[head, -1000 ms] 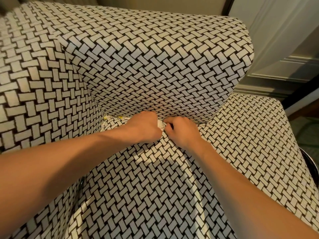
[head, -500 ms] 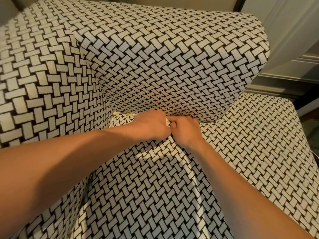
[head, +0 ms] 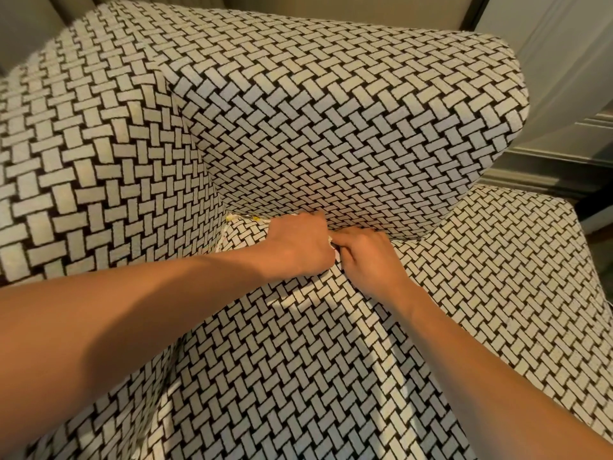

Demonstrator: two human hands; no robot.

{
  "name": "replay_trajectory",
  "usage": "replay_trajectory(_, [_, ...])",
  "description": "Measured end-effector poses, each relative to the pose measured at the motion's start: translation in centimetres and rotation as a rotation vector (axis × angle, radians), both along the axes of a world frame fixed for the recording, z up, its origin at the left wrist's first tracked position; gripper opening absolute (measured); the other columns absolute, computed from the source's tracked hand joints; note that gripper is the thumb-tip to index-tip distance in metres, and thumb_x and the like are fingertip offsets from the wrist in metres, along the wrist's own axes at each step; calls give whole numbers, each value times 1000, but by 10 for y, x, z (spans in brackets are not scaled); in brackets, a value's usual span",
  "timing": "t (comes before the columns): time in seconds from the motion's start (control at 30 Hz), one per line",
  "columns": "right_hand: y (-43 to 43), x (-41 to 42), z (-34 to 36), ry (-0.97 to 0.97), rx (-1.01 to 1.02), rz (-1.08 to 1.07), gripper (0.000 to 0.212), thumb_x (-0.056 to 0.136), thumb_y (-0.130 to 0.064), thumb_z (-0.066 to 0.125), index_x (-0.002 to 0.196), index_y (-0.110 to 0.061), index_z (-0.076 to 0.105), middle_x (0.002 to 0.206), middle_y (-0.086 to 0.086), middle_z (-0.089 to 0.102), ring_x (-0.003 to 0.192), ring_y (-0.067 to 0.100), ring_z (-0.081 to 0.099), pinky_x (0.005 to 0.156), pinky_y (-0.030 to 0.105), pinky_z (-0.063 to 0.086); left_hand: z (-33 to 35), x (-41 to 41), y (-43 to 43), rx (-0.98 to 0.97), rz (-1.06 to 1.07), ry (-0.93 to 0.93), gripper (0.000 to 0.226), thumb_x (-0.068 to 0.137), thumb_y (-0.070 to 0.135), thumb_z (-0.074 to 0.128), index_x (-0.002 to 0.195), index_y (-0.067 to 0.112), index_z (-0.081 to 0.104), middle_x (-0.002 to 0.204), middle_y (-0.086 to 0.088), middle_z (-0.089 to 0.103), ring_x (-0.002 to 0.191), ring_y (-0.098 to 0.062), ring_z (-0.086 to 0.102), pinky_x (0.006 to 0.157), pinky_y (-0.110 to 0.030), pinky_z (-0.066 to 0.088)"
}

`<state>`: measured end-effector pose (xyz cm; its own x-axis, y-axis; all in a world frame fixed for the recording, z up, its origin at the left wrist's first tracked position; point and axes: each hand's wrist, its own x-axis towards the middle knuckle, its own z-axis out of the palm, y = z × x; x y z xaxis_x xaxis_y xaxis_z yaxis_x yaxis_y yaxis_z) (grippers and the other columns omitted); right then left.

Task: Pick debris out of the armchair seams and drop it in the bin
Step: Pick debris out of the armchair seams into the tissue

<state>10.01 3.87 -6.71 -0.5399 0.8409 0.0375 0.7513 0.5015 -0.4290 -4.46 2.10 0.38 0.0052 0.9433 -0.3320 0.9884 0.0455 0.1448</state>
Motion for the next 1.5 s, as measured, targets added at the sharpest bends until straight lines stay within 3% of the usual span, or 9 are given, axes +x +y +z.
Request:
replay_trajectory(0.17, [-3,-3,5,178,-60,-197,41,97,-6,45,132,-15,66,114,2,75,83,13,69,92,33,55,0,-4,0,66,-83,17,14,93,16,53,106,18,48,83,3,50,82,-22,52,70,-34,40])
replay_trajectory(0.43, [2,-7,1,131,-56,-193,41,97,-11,43,128,-20,68,125,-2,71,111,16,66,107,44,46,15,-3,-7,-52,-87,-44,16,93,19,52,100,25,39,90,5,52,92,-21,55,76,-35,44])
replay_trajectory(0.53, [2,-8,6,80,-88,-207,41,99,-23,41,131,-26,66,101,-1,76,89,17,68,99,43,50,16,-14,-21,-59,-52,-70,19,95,18,51,112,26,46,106,1,56,95,-21,56,88,-40,52])
replay_trajectory(0.63, [1,-12,16,-81,-135,-178,49,101,-46,30,136,-31,60,79,-4,69,73,15,60,90,37,51,17,-22,-24,-98,-13,-73,29,98,17,48,126,25,47,96,5,59,87,-17,59,78,-36,54])
replay_trajectory(0.9, [14,-37,26,-336,-413,-200,87,87,-86,14,148,-32,46,112,0,72,125,22,56,118,56,19,33,-29,-41,-412,22,18,34,99,25,48,131,15,51,110,1,59,102,-19,58,94,-36,49])
replay_trajectory(1.13, [23,-50,27,-294,-542,-288,86,86,-87,26,130,-21,60,120,4,66,127,26,53,123,56,10,22,-12,-8,-600,-37,119,32,99,18,46,123,-2,56,104,-12,67,77,-23,61,70,-32,54])
replay_trajectory(1.3, [34,-43,19,-127,-672,-295,57,81,-86,43,78,-29,47,95,-3,60,112,25,56,121,57,19,21,-19,3,-672,-8,15,40,99,8,40,138,0,41,101,-17,69,77,-26,62,79,-37,60])
replay_trajectory(1.4, [28,-41,14,-84,-606,-311,55,84,-84,42,95,-33,60,87,-7,65,121,23,56,122,55,6,19,-19,4,-638,-36,49,14,99,6,40,111,0,45,111,-21,70,78,-26,64,87,-39,59])
replay_trajectory(1.5, [19,-39,19,-46,-552,-313,63,89,-79,41,135,-40,57,79,-5,70,110,13,49,120,49,12,15,-21,6,-682,-71,60,20,99,7,43,111,0,57,106,-19,71,78,-25,64,86,-37,58])
